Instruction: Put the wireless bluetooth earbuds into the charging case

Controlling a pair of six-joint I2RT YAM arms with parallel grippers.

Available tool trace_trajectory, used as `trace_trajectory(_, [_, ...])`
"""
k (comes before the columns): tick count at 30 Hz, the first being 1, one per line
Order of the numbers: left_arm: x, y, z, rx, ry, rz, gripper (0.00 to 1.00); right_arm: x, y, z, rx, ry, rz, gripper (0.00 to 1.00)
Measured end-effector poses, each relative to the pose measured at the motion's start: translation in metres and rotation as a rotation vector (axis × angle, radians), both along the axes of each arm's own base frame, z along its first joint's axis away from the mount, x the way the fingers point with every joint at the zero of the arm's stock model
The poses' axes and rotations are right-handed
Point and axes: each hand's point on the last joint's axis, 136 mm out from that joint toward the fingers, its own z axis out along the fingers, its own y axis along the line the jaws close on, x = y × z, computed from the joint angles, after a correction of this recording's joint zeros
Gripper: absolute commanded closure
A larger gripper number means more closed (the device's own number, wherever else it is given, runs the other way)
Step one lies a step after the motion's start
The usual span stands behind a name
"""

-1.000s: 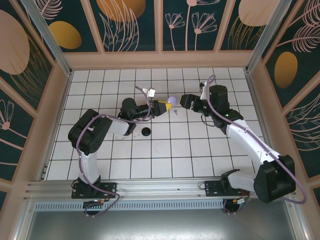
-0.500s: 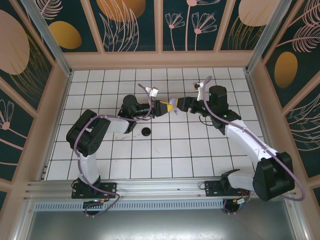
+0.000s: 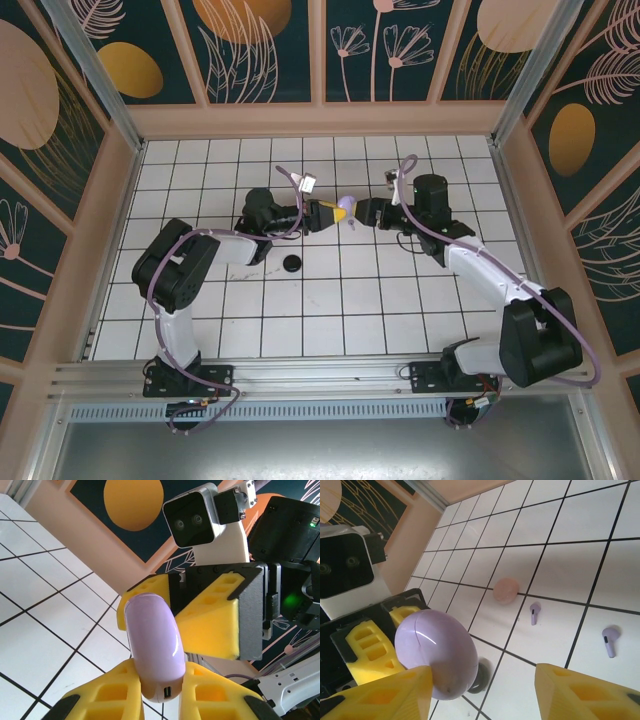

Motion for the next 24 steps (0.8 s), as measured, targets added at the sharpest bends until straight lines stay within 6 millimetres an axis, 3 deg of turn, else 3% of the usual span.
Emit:
trace_trajectory(9, [-0.009,0.0,0.018,-0.021,-0.044,-0.026,1.0,0.007,-0.011,-0.032,-0.025,0.068,-0.049,0.49])
trace_trajectory(13, [-0.011,0.0,0.023,-0.027,-0.056,-0.033,1.0,0.005,-0.015,-0.037,-0.026,0.081,-0.053,0.49])
trace_trajectory(19, [-0.013,0.0,0.022,-0.025,-0.056,-0.042,1.0,-0.012,-0.025,-0.022,0.035,0.056,-0.014,0.52])
trace_trajectory(24, [-0.016,0.0,0.022,-0.023,-0.058,-0.059,1.0,-0.02,-0.019,-0.001,0.093,0.007,0.057,0.54])
